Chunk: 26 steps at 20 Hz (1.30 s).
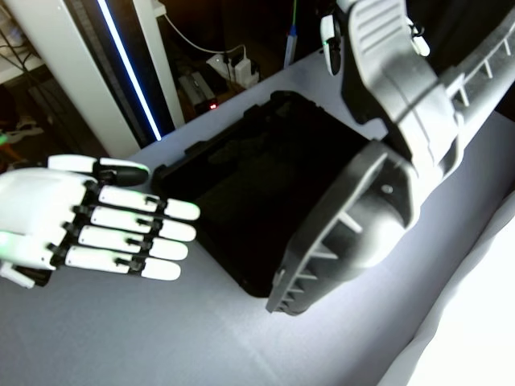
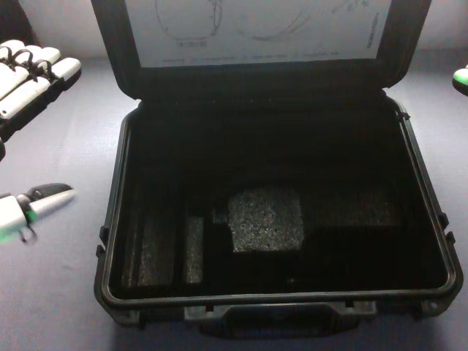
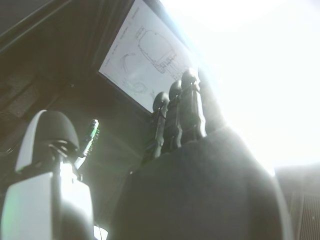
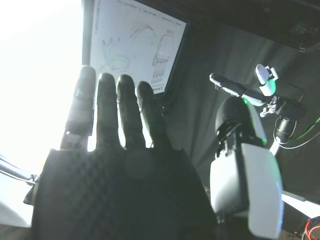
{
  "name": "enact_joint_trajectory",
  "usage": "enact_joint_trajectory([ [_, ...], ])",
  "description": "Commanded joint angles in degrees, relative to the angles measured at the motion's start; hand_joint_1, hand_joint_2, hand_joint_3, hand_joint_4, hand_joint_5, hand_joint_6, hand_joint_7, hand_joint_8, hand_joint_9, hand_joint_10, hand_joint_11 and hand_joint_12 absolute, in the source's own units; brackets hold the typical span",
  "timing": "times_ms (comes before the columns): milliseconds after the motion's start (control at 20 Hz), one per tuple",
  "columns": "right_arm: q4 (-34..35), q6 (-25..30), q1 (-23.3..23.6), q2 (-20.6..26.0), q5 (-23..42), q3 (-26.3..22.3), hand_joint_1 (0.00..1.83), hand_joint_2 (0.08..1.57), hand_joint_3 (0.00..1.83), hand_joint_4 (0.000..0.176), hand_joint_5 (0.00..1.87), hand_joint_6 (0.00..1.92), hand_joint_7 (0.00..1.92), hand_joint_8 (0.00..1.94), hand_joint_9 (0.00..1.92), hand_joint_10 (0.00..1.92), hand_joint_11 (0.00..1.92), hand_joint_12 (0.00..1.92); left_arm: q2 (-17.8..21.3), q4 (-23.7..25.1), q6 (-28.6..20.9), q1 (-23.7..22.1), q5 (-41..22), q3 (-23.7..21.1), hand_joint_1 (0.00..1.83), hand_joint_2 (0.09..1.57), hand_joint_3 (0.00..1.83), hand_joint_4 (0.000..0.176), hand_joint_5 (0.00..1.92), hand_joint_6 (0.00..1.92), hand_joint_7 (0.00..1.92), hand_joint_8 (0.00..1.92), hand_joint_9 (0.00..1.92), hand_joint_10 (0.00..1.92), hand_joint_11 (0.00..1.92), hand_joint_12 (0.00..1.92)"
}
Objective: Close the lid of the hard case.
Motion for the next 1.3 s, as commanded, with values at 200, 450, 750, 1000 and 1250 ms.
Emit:
enact_joint_trajectory([
  [200,1.6,0.17,0.59,-0.21,6.3,0.47,0.47,1.22,0.0,0.0,0.14,0.0,0.16,0.0,0.1,0.0,0.04,0.21,-0.56,-0.18,-0.4,-0.64,-6.69,0.65,0.13,1.21,0.01,0.0,0.0,0.0,0.0,0.0,0.01,0.0,0.0,0.0],
  [450,1.02,0.17,4.87,-2.39,2.56,2.99,0.6,1.28,0.01,0.001,0.08,0.0,0.05,0.0,0.0,0.0,0.0,0.03,-2.48,-2.54,-0.07,-3.78,-2.72,4.08,0.38,1.2,0.0,0.0,0.0,0.0,0.0,0.0,0.0,0.0,0.0,0.0],
  [750,0.51,0.18,13.37,-5.31,-4.17,8.48,0.33,1.07,0.0,0.017,0.0,0.0,0.0,0.0,0.0,0.0,0.0,0.0,-6.28,-4.83,0.13,-12.55,4.64,10.53,0.29,1.11,0.0,0.0,0.01,0.0,0.02,0.01,0.01,0.0,0.0,0.0],
  [1000,1.09,0.18,19.39,-6.95,-10.53,12.77,0.31,1.01,0.0,0.0,0.0,0.0,0.0,0.0,0.0,0.0,0.0,0.0,-8.39,-6.87,0.62,-17.31,9.58,14.5,0.3,1.09,0.0,0.0,0.02,0.01,0.03,0.0,0.0,0.0,0.0,0.0],
  [1250,1.16,0.16,22.46,-7.06,-15.23,15.17,0.27,1.04,0.0,0.0,0.0,0.0,0.0,0.0,0.0,0.0,0.0,0.0,-10.53,-6.88,1.6,-22.07,15.4,17.95,0.3,1.09,0.0,0.0,0.03,0.01,0.02,0.0,0.0,0.0,0.0,0.0],
])
